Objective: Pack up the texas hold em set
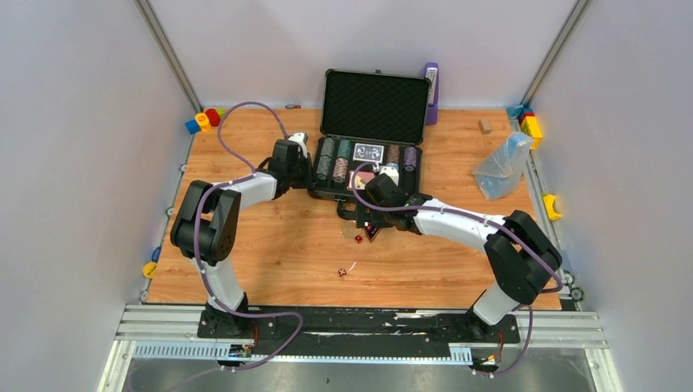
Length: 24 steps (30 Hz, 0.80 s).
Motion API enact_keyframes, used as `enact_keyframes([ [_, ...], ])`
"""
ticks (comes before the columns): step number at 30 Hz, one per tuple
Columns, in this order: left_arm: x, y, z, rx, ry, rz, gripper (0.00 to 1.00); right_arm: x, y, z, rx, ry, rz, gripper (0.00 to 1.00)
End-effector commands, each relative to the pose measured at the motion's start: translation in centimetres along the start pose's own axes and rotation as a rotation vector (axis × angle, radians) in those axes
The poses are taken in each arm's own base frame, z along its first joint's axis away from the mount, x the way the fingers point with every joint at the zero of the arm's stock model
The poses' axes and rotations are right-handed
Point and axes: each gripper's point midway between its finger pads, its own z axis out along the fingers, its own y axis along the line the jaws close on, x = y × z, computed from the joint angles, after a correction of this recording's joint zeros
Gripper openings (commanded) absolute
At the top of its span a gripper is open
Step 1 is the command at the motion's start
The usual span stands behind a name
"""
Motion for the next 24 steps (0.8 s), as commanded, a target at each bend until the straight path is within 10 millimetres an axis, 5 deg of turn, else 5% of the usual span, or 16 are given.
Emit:
enact_keyframes([
  [1,1.0,0.7,-2.6,-0.022,0.013,-0.091,0.00,1.0,1.9,-2.1,-0.097,0.011,-0.029,0.89],
  [13,2.9,1.1,-7.0,-0.032,-0.050,-0.125,0.00,4.9,5.2,-2.6,-0.213,0.097,-0.127,0.65],
  [24,6.3,0.8,-10.3,-0.040,-0.093,-0.188,0.02,8.1,4.4,-4.1,-0.189,0.144,-0.136,0.58],
])
